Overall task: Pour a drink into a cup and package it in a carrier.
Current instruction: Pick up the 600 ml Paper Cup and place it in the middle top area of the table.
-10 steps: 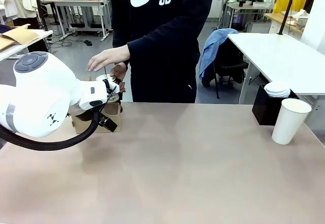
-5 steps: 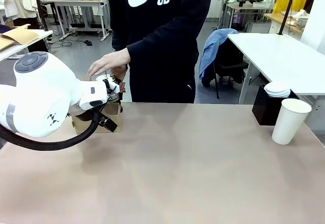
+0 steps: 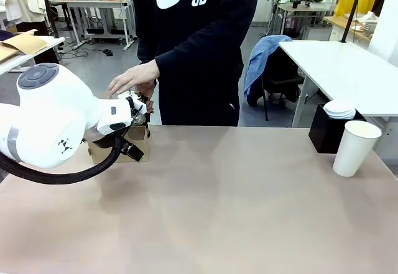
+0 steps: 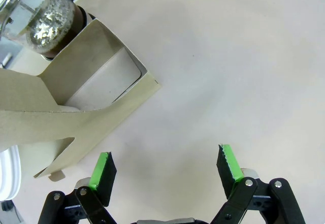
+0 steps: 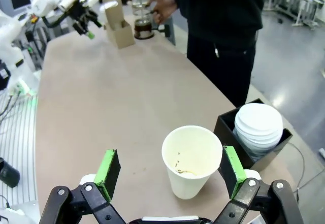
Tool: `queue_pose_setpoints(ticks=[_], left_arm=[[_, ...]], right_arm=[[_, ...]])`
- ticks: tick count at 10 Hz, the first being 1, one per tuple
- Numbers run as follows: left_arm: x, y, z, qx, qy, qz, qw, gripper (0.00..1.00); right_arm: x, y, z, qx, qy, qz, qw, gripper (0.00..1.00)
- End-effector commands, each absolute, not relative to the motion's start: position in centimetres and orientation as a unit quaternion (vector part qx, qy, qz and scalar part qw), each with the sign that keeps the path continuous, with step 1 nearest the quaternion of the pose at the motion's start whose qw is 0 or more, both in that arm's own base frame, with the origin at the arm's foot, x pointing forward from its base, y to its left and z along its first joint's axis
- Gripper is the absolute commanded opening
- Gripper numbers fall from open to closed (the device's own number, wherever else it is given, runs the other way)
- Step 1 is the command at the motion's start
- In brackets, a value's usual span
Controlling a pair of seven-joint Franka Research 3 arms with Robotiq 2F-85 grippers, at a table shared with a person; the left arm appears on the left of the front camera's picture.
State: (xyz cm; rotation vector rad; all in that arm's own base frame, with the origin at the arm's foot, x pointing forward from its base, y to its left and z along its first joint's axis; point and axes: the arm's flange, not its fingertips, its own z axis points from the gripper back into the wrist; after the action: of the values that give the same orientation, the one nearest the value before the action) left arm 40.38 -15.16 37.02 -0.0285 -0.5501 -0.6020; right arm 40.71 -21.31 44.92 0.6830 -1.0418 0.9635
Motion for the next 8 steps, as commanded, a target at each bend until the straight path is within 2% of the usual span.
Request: queue_pose_setpoints(ticks=[1,8], left_arm=[[40.4,-15.2,37.0,-0.014,-0.267,-0.293,0.918,1.00],[40.4,-15.2,37.0,-0.014,-0.267,-0.293,0.918,1.00]], right_arm=[[40.0,-23.0,41.2,0.303,-0.536,0.423,0.664,1.00],[41.4,-23.4,29.0,0.377,-0.561,0.366,0.640,1.00]])
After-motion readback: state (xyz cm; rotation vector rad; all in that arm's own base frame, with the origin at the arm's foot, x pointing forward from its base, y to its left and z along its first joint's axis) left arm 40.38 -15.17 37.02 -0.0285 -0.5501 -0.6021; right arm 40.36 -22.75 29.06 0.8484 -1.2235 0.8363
